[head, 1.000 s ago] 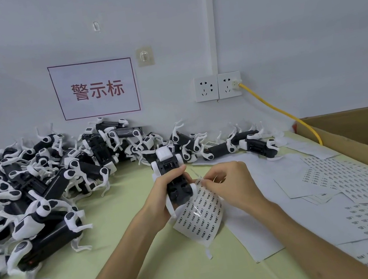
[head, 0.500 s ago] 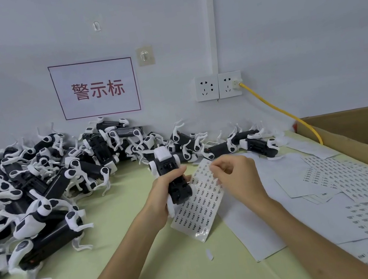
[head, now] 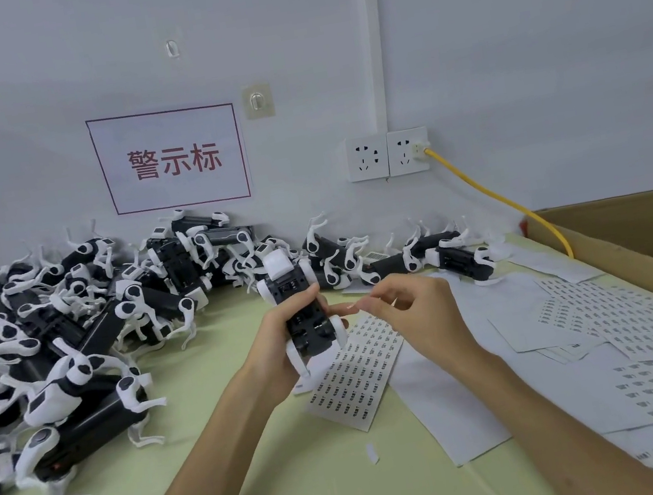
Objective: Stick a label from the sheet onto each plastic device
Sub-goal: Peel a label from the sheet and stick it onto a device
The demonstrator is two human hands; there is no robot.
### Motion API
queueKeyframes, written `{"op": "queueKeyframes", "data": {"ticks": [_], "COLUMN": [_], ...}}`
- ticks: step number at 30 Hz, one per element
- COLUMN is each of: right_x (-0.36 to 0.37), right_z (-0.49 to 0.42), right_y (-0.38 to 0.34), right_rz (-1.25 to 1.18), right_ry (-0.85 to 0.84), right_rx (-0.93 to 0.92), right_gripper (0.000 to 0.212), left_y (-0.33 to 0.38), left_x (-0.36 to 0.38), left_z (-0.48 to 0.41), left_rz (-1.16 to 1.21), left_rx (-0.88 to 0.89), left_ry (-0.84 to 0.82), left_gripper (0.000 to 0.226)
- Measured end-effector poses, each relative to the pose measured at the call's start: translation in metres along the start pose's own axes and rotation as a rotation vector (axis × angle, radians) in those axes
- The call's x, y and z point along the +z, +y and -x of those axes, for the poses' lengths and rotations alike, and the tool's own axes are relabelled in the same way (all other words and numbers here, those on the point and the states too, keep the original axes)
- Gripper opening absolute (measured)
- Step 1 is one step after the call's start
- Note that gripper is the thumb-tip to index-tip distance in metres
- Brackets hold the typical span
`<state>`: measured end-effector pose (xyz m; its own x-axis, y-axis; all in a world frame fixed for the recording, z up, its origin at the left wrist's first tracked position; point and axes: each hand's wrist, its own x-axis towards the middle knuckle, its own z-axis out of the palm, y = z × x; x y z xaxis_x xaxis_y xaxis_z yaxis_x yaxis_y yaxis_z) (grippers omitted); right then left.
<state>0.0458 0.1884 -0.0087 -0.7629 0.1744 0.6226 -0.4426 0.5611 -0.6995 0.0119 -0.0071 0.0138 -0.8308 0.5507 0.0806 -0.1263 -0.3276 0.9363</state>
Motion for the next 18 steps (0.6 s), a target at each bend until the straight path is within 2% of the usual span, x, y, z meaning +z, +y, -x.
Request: {"op": "queueKeyframes", "data": {"ticks": [6,10,12,16,18], "right_x": [-0.001,-0.001,-0.001,-0.003,-0.003], "right_z": [-0.001,-0.003,-0.004,-0.003,-0.003], "right_y": [0.002,0.002,-0.001,-0.011,-0.014], "right_rz": [0.048,0.083,-0.035,-0.506,-0.663], "right_ry": [0.001,0.026,0.017,-0.079,-0.127], "right_rx": [-0.009,0.062,0.16,0.429,0.506], "right_gripper": [0.014,0.015,0.013,0.008,0.009], "left_y": [0.0,-0.002,-0.003,-0.007,-0.009], "left_x": [0.002,0.003,0.004,0.008,0.008], "left_z": [0.001,-0.001,-0.001,0.0,-0.001], "left_rz": [-0.008,0.031,-0.032,-0.179,-0.205], "left_rx": [0.019,0.088,0.142,0.243,0.265], "left_ry": [0.027,0.028,0.045,0.098,0.108], "left_gripper": [0.026,0.025,0.027,0.02,0.017]}}
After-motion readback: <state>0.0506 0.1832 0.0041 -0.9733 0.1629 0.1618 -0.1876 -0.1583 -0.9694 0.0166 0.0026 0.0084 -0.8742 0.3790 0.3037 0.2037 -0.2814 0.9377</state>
